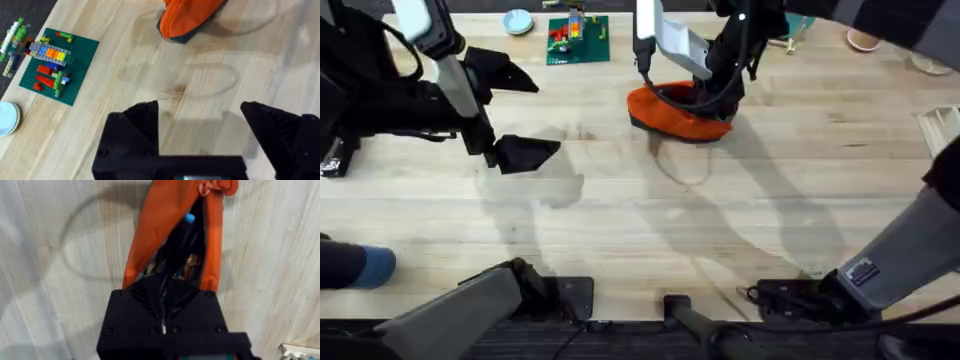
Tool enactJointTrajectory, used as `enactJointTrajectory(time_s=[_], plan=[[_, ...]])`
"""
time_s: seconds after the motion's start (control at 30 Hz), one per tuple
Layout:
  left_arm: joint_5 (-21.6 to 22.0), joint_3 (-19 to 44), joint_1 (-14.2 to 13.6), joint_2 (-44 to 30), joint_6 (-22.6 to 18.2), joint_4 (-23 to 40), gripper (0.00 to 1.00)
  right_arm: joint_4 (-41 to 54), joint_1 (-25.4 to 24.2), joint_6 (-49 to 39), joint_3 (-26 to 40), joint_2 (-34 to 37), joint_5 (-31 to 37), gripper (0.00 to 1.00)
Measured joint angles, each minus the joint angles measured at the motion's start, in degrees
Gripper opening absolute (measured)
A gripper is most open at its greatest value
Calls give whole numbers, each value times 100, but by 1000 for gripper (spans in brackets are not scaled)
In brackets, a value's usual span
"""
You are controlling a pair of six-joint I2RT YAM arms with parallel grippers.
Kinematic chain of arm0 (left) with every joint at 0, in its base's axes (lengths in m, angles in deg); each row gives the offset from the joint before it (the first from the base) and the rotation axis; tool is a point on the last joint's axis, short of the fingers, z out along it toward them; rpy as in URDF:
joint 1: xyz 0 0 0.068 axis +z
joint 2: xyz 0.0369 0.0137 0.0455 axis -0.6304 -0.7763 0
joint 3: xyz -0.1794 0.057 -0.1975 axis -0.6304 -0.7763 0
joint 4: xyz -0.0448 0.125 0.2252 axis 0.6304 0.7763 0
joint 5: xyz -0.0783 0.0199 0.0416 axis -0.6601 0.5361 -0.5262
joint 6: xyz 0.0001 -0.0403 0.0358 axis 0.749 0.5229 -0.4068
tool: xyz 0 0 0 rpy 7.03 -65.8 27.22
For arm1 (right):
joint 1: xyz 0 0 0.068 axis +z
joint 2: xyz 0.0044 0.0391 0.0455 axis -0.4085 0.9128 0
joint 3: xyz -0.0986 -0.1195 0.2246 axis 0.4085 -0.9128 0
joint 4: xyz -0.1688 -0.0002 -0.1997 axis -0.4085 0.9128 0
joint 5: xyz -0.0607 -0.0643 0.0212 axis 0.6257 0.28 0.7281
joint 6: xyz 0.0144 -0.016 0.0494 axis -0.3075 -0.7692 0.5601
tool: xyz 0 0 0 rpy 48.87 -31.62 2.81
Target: Unzip the bag, pick up the pens from the table one at a time and place them inside, then zip the bag closed.
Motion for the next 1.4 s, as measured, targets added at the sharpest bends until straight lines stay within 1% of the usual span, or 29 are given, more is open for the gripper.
enactJointTrajectory(time_s=[0.17, 0.2, 0.23, 0.27, 0.3, 0.33, 0.43, 0.47, 0.5, 0.83, 1.0, 1.2, 1.4], plan=[[0, 0, 0, 0, 0, 0, 993, 0, 0, 0, 0, 27, 0, 34], [0, 0, 0, 0, 0, 0, 993, 2, 0, 2, 0, 27, 0, 41], [0, 0, 0, 0, 0, 0, 993, 6, 0, 24, 0, 27, 0, 72], [0, 0, 0, 0, 0, 0, 993, 3, 0, 19, 0, 27, 0, 158], [0, 0, 0, 0, 0, 0, 993, 8, 0, 33, 1, 27, -2, 279], [0, 0, 0, 0, 0, 0, 993, 11, 0, 37, 0, 27, 0, 413], [0, 0, 0, 0, 0, 0, 993, 28, 0, 39, 0, 27, 0, 868], [0, 0, 0, 0, 0, 0, 993, 34, 0, 34, 0, 27, 0, 958], [0, 0, 0, 0, 0, 0, 993, 45, 0, 40, 0, 26, 0, 985], [0, 0, 0, 0, 0, 0, 993, 50, 0, 105, 0, 14, 0, 995], [0, 0, 0, 0, 0, 0, 993, 67, 0, 191, 0, -117, 4, 996], [0, 0, 0, 0, 0, -154, 993, 103, 0, 717, 0, -382, 2, 995], [0, 0, 0, 0, 0, -162, 993, 289, 0, 1124, 0, -724, 0, 995]])
